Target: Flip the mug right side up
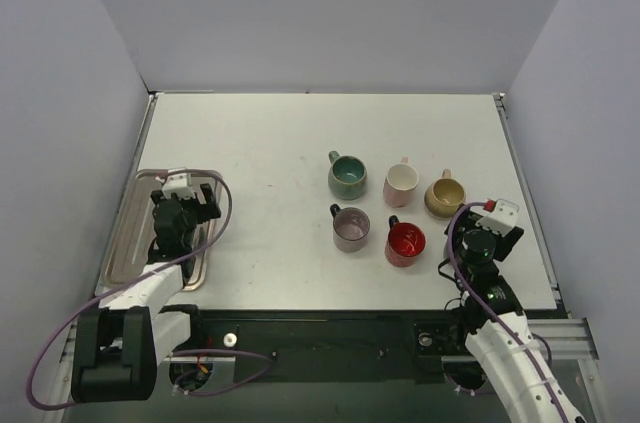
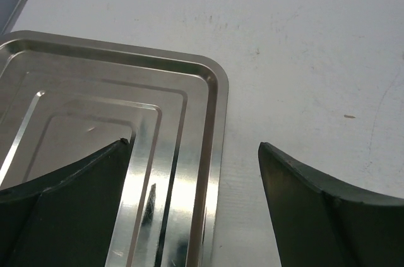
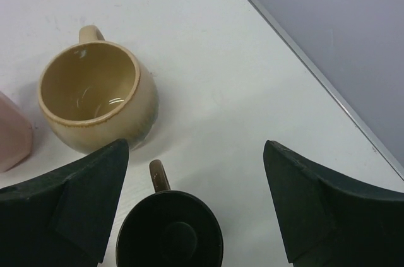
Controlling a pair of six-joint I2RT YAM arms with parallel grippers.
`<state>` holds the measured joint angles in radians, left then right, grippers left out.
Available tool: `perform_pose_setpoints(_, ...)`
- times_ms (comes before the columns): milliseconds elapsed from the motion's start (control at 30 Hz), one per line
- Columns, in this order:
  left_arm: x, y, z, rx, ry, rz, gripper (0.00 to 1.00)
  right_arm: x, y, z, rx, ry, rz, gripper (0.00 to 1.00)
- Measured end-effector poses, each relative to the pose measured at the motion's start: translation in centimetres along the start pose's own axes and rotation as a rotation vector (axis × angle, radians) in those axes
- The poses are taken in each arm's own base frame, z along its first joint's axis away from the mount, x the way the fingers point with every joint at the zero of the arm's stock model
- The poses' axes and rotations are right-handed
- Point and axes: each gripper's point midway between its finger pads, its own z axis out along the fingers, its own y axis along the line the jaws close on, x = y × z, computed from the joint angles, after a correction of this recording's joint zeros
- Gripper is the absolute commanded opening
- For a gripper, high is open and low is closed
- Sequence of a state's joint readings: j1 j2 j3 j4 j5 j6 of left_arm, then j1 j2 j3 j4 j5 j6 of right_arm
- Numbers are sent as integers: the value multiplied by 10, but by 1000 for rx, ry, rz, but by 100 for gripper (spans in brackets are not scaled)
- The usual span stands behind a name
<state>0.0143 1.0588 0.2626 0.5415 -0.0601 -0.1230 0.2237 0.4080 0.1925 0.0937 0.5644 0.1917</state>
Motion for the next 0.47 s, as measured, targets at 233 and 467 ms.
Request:
perform_pose_setpoints(233,21,9,-8,-33,-11,-5,93,-2,-4,2,20,-61,55,82)
perform_pose_setpoints(467,23,11,-6,-44,-7,2,94,-2,-3,2,19,-61,62,82)
